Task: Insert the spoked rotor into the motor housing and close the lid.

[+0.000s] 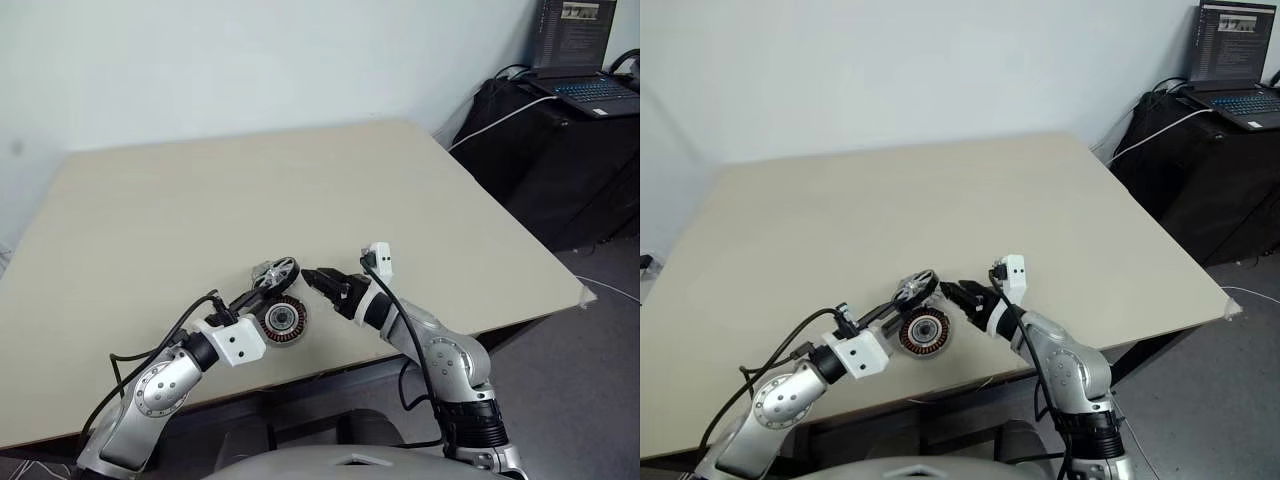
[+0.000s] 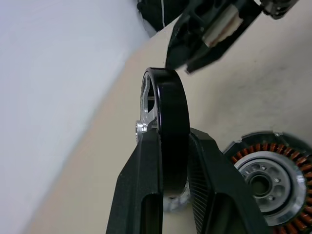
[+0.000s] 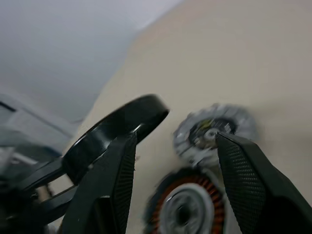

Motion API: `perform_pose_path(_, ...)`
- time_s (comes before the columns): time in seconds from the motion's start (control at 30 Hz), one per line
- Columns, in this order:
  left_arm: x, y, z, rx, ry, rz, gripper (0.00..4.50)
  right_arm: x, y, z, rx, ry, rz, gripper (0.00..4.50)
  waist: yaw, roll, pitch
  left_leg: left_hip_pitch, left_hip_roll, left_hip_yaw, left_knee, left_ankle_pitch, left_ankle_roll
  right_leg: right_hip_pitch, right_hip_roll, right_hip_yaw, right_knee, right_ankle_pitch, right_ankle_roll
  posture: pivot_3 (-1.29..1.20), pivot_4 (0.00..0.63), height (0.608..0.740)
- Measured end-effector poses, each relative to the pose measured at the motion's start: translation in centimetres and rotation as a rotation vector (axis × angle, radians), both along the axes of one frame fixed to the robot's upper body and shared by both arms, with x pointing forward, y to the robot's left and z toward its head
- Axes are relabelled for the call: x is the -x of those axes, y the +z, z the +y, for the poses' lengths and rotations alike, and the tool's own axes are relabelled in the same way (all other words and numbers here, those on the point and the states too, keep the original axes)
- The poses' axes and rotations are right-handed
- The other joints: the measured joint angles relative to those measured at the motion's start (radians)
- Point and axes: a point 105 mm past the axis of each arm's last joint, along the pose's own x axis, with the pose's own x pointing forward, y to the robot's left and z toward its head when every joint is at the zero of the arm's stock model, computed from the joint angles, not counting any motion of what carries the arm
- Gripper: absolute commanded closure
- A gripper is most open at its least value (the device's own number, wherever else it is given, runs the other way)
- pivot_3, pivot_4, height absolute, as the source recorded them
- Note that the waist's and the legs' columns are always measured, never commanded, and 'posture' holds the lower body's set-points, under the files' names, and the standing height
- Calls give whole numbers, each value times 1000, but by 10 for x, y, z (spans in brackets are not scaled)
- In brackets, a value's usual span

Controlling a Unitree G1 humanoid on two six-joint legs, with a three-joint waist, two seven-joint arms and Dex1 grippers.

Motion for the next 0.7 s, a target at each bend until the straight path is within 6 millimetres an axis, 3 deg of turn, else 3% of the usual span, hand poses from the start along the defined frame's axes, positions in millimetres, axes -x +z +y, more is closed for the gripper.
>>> perform_pose_path(0.2, 1, -12, 6, -83, -15, 10, 4111, 2, 6, -4, -116, 1, 103, 1745, 0, 1, 0, 0, 0, 0, 0, 0, 0, 0, 0, 0, 1, 0, 0, 0, 0, 740)
perform_pose_path(0.4, 2, -16, 9, -110, -18, 6, 4111, 8, -2, -4, -171, 15, 227, 1745, 0, 2, -1, 0, 0, 1, 0, 0, 0, 0, 0, 0, 1, 0, 0, 0, 0, 740)
perform_pose_path(0.7, 3, -17, 10, -133, -31, -2, 4111, 15, -4, 8, -227, 56, 323, 1745, -1, 3, -2, 0, 1, 1, 0, 0, 0, 0, 0, 1, 1, 0, 0, 0, 0, 740)
